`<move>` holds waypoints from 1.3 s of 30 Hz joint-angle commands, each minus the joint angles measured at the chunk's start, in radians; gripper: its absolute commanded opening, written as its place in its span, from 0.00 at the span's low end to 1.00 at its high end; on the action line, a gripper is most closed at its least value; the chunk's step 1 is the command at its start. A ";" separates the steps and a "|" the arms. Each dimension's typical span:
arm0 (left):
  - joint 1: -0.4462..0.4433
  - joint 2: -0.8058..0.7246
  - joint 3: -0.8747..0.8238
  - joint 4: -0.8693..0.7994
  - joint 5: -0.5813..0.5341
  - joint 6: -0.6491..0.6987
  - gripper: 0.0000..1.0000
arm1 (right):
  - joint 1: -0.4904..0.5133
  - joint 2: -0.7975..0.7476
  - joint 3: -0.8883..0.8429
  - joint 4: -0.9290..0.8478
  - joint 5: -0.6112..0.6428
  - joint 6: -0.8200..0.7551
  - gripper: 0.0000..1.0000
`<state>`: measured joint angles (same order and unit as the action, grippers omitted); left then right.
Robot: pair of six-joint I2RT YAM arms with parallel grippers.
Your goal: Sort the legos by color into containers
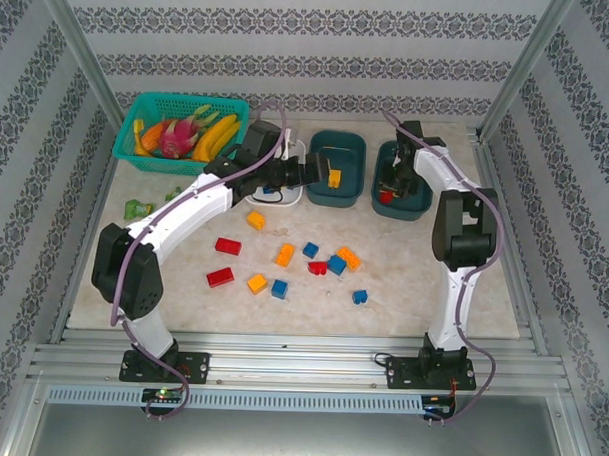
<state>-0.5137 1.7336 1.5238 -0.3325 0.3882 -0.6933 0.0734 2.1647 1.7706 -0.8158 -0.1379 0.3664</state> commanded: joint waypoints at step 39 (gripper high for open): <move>0.021 -0.290 -0.387 -0.325 -0.344 -0.064 0.94 | 0.523 -1.124 -0.995 0.611 -0.177 0.293 0.65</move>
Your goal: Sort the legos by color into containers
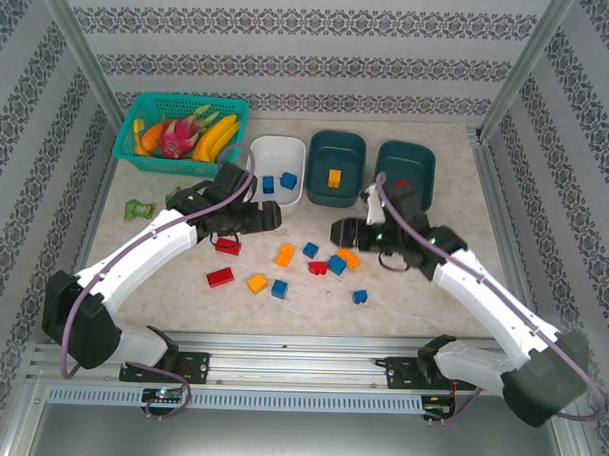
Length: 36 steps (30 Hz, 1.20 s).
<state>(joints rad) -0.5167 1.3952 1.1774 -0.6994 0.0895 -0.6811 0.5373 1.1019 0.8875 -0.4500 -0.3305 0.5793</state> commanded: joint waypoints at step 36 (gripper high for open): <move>0.099 0.564 0.125 0.265 -0.153 0.315 0.70 | 0.094 -0.083 -0.203 0.266 0.092 0.125 0.67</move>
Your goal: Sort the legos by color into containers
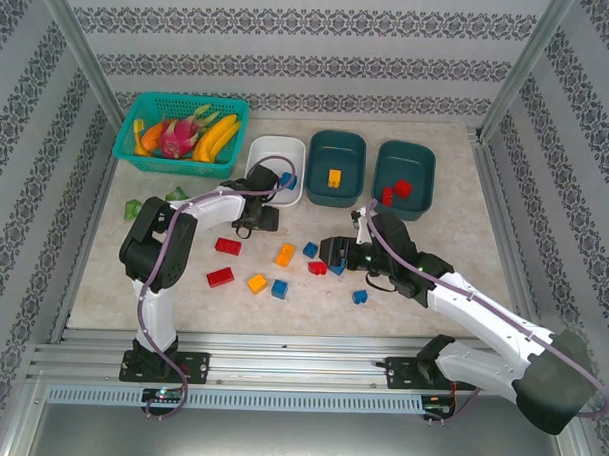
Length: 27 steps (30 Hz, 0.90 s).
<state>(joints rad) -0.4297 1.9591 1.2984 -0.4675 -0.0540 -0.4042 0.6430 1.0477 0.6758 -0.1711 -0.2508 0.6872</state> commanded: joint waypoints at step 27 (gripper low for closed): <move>-0.145 -0.216 0.105 -0.189 0.079 -0.058 0.46 | -0.155 -0.136 0.085 -0.130 0.137 0.052 0.66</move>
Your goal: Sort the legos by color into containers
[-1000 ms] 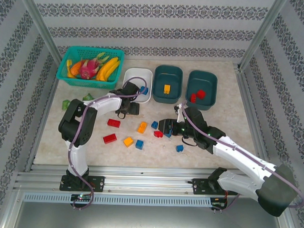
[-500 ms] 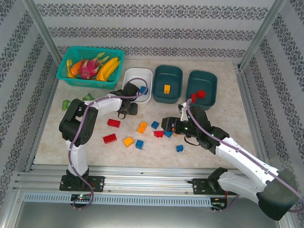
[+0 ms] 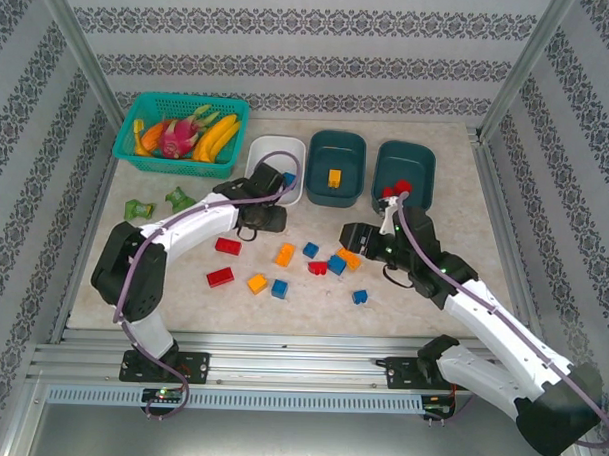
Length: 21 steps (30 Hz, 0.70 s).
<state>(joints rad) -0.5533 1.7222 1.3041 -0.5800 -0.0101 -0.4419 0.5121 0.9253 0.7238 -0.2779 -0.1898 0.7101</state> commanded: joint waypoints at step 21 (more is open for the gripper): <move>-0.053 0.792 1.143 -0.318 0.078 0.058 0.46 | -0.273 0.191 0.197 -0.017 -0.020 0.089 0.65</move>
<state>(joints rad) -0.5991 2.4916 2.3928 -0.8162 0.0750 -0.3992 0.2440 1.1381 0.9394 -0.2882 -0.1852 0.7818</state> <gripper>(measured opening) 0.494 0.649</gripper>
